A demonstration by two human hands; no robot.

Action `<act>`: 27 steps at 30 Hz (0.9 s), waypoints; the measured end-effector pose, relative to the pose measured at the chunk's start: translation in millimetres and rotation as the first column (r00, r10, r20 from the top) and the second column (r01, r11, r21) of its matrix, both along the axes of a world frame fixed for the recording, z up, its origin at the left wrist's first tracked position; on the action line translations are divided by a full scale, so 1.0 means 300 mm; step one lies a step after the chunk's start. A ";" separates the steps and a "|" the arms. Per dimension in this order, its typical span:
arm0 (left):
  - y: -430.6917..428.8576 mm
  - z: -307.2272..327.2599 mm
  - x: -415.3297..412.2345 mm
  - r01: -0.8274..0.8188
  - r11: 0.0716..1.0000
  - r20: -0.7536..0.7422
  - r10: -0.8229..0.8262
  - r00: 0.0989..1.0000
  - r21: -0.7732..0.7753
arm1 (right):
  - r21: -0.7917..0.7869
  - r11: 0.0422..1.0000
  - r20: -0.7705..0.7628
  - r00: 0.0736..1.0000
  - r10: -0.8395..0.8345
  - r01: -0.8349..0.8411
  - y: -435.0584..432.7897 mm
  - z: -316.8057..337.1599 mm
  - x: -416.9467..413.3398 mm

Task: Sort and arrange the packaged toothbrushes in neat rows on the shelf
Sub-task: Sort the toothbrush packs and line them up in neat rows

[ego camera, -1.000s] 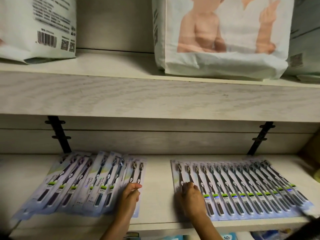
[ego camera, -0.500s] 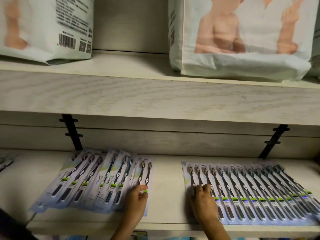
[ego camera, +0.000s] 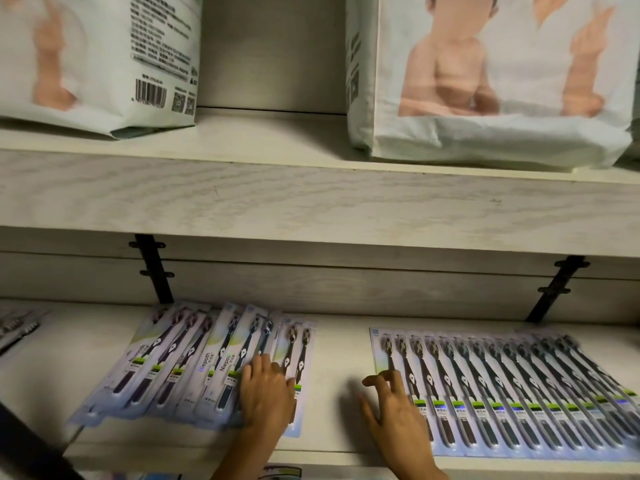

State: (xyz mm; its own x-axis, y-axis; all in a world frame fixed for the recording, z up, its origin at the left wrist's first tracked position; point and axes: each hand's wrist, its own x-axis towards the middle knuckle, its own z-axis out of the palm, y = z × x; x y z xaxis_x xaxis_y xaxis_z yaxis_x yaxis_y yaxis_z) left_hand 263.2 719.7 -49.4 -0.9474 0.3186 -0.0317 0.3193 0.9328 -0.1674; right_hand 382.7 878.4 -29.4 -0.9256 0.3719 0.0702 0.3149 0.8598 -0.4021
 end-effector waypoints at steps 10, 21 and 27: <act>0.037 0.111 0.140 0.128 0.863 -0.136 -0.070 0.988 0.488 | -0.823 0.567 -0.018 0.996 -0.084 0.033 -0.068 0.043 -0.029; 0.030 0.027 0.200 0.182 0.569 -0.084 -0.194 0.977 0.802 | -0.927 0.372 -0.003 0.991 -0.135 0.048 -0.050 0.059 -0.023; -0.011 0.001 0.050 -0.096 0.811 0.139 0.018 0.990 0.577 | -0.938 0.335 0.032 0.984 -0.173 0.089 -0.007 0.043 0.001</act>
State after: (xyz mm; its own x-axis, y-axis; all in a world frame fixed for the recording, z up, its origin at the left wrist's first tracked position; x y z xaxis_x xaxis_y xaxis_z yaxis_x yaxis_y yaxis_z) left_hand 278.3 716.3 -49.2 -0.9653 0.2596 0.0271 0.2439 0.8603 0.4476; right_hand 383.0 876.3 -16.5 -0.8674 0.3495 -0.3542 0.3261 -0.1384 -0.9351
